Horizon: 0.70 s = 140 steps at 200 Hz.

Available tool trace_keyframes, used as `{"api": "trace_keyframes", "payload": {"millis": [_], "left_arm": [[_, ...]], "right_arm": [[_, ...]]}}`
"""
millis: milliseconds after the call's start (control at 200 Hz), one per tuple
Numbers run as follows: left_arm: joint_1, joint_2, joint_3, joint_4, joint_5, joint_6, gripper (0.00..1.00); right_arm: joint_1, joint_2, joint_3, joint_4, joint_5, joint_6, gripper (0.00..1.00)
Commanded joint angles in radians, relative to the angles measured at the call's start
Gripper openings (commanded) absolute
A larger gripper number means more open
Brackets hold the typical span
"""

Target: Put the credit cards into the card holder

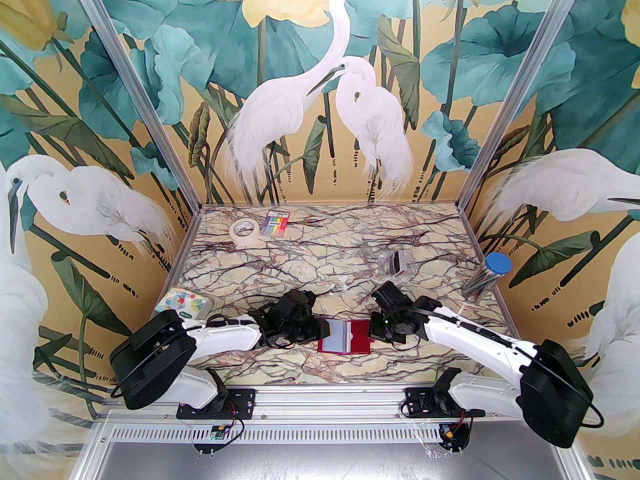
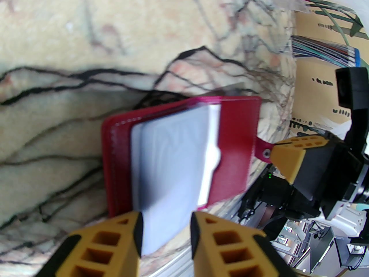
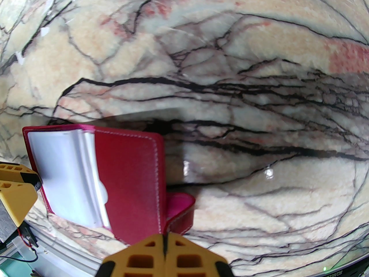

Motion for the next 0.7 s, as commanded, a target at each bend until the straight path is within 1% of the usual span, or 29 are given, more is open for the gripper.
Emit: {"api": "trace_keyframes", "payload": {"millis": [0, 260, 580, 695], "left_arm": [[-0.008, 0.033, -0.001, 0.045, 0.010, -0.021, 0.32], [-0.008, 0.042, -0.022, 0.054, -0.002, -0.030, 0.32], [-0.011, 0.043, -0.049, 0.068, -0.010, -0.035, 0.31], [-0.010, 0.044, -0.054, 0.074, -0.013, -0.038, 0.31]], "right_arm": [[-0.008, 0.018, -0.010, -0.005, 0.045, -0.029, 0.00], [-0.009, 0.073, -0.008, -0.014, 0.095, -0.041, 0.00], [-0.009, 0.158, 0.013, 0.005, 0.118, -0.055, 0.00], [-0.009, 0.167, 0.024, 0.004, 0.114, -0.062, 0.08]]}}
